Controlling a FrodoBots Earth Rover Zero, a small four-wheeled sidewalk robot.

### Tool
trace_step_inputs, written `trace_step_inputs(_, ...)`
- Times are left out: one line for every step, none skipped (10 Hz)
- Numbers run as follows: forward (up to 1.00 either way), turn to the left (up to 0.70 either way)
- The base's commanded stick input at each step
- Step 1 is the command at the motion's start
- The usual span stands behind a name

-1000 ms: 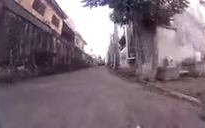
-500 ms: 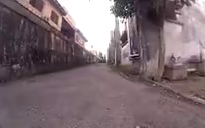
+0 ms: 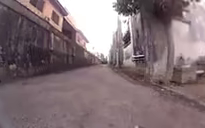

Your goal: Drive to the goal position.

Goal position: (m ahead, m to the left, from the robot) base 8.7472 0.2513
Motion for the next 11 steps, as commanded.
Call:
trace_step_inputs(0.64,0.00)
trace_step_inputs(0.64,0.00)
trace_step_inputs(0.64,0.00)
trace_step_inputs(0.64,0.00)
trace_step_inputs(0.64,0.00)
trace_step_inputs(0.64,0.00)
trace_step_inputs(0.64,0.00)
trace_step_inputs(0.64,0.00)
trace_step_inputs(0.64,0.00)
trace_step_inputs(0.64,0.00)
trace_step_inputs(0.64,0.00)
